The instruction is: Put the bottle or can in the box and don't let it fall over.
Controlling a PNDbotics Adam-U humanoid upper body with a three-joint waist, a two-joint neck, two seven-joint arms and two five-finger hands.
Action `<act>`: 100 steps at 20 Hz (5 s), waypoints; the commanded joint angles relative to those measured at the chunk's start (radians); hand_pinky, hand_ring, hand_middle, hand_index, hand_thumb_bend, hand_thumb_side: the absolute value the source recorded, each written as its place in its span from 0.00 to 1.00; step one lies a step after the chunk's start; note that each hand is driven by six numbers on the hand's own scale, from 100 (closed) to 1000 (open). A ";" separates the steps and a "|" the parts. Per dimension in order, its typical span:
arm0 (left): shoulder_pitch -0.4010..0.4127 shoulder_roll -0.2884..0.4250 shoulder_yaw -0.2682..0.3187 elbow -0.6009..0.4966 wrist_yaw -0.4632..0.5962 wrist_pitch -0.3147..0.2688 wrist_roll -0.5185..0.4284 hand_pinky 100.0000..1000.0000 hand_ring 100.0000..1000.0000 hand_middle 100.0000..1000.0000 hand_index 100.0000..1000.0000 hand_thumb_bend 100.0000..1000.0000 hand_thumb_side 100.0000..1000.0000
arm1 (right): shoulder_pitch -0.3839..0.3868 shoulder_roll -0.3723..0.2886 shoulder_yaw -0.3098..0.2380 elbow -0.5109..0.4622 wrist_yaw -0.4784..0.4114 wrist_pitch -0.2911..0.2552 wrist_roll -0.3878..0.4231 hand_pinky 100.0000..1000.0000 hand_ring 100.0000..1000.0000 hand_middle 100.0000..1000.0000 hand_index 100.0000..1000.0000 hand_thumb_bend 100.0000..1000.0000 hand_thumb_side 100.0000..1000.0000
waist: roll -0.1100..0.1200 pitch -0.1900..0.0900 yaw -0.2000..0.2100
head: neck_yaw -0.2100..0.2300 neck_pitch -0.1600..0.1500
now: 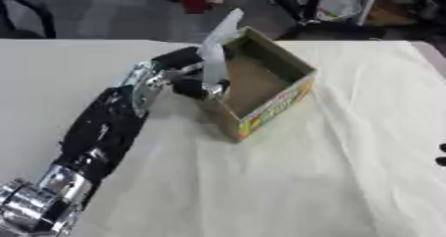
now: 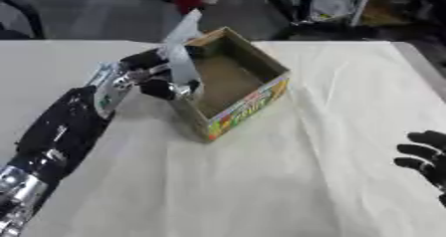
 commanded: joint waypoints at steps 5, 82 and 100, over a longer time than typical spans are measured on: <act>0.003 0.061 0.020 -0.035 -0.133 0.052 0.201 0.97 1.00 1.00 1.00 0.00 1.00 | -0.005 -0.020 -0.007 -0.009 0.004 -0.004 -0.001 0.73 0.77 0.76 0.82 0.00 0.41 | -0.003 -0.021 0.007 | -0.013 -0.007; -0.024 0.037 -0.007 -0.066 0.443 -0.022 0.183 0.89 1.00 1.00 1.00 0.00 0.67 | -0.001 -0.021 -0.008 -0.002 0.005 -0.004 0.007 0.73 0.77 0.76 0.82 0.00 0.41 | -0.004 -0.033 0.004 | -0.026 -0.005; -0.021 0.040 -0.008 -0.057 0.448 -0.014 0.179 0.89 1.00 0.99 1.00 0.00 0.74 | -0.002 -0.021 -0.009 -0.003 0.006 -0.005 0.005 0.73 0.77 0.76 0.82 0.00 0.41 | -0.005 -0.034 0.005 | -0.028 -0.008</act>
